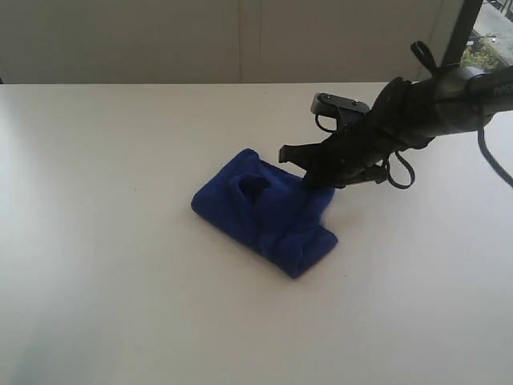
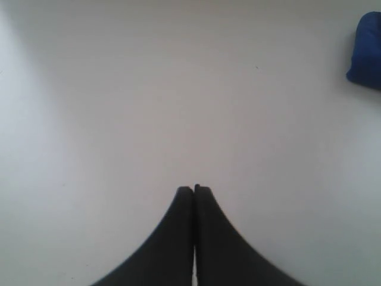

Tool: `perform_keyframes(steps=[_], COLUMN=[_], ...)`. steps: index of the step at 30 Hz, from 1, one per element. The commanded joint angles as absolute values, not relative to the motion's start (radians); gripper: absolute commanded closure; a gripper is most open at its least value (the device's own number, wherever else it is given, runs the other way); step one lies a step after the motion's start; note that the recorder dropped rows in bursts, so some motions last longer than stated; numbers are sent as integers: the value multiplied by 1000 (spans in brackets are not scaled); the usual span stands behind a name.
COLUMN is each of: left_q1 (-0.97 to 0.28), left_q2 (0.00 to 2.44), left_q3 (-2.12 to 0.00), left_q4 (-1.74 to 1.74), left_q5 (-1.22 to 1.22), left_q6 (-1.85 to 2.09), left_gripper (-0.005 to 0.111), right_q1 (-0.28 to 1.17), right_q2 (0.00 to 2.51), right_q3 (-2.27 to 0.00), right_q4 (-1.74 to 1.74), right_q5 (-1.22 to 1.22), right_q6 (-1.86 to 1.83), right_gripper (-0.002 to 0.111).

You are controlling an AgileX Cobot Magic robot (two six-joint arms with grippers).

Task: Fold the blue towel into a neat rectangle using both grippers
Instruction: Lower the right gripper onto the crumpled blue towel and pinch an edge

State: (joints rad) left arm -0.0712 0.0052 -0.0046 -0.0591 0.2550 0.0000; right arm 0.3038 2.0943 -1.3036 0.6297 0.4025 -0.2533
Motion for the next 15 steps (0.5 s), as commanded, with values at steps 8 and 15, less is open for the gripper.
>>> perform_keyframes(steps=[8, 15], left_q1=[-70, -70], left_q2=[0, 0], left_q3=[0, 0], left_q4=[-66, -66], left_q5=[255, 255], left_q6=[0, 0], left_gripper=[107, 107], right_q1=[306, 319], right_q2=[1960, 1954], right_q3=[-1305, -1301], right_q4=[609, 608], right_q5=[433, 512], right_q6=[-269, -307], right_gripper=[108, 108])
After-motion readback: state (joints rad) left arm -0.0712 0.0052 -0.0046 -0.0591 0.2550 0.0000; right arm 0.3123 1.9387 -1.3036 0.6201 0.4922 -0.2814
